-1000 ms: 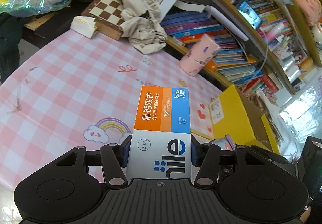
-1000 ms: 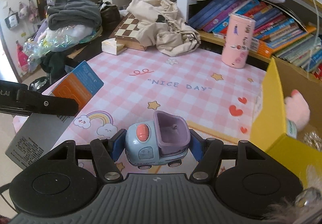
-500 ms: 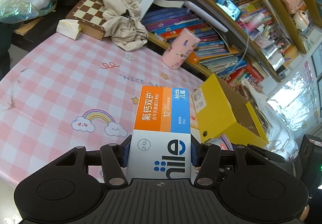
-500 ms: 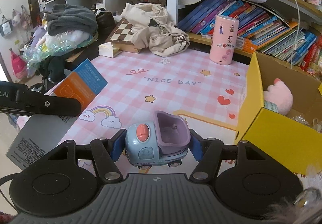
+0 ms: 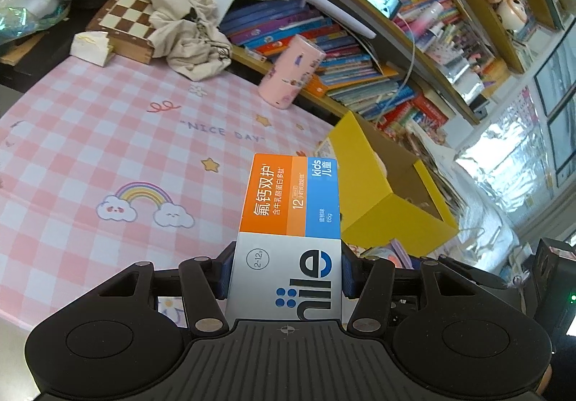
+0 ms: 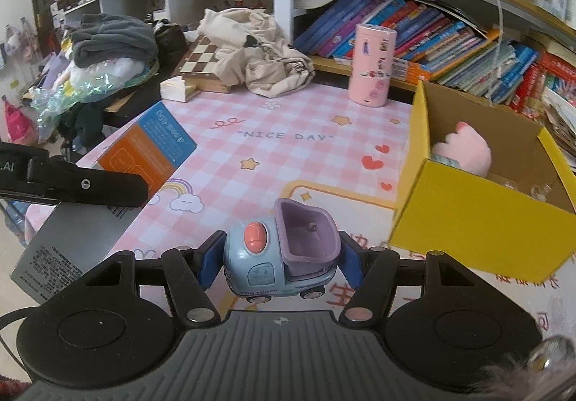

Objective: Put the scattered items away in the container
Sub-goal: 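Carry the usmile box and toy car toward the yellow box with both tools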

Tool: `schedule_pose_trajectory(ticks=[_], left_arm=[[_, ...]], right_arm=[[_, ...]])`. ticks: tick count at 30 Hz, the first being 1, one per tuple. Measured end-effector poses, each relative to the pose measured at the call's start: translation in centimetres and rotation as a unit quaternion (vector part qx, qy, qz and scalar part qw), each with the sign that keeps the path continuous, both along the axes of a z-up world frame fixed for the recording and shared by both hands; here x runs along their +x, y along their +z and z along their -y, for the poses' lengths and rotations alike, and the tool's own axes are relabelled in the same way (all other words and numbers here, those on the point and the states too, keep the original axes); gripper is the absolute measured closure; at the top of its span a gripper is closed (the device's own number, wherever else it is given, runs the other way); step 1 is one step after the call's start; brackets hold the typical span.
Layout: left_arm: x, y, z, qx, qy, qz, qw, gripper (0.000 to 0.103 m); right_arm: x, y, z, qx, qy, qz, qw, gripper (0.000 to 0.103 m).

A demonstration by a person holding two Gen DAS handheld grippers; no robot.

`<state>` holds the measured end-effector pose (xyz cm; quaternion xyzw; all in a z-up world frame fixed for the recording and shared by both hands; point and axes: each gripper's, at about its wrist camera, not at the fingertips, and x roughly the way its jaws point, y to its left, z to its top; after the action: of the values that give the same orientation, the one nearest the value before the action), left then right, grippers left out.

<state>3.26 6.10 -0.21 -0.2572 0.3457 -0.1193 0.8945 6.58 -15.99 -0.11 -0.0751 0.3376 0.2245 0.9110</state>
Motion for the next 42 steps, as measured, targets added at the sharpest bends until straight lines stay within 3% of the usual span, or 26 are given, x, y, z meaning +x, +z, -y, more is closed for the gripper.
schedule_pose_trajectory(ticks=[27, 42], left_arm=[[2.2, 1.1, 6.4, 0.003, -0.093, 0.008, 0.9957, 0.051], [4.7, 1.8, 12.1, 0.016, -0.154, 0.014, 0.9879, 0.051]], right_arm=[[-2.4, 0.8, 8.2, 0.01, -0.116, 0.01, 0.993, 0.041], [-1.9, 1.0, 14.6, 0.021, -0.183, 0.013, 0.983, 0.041]])
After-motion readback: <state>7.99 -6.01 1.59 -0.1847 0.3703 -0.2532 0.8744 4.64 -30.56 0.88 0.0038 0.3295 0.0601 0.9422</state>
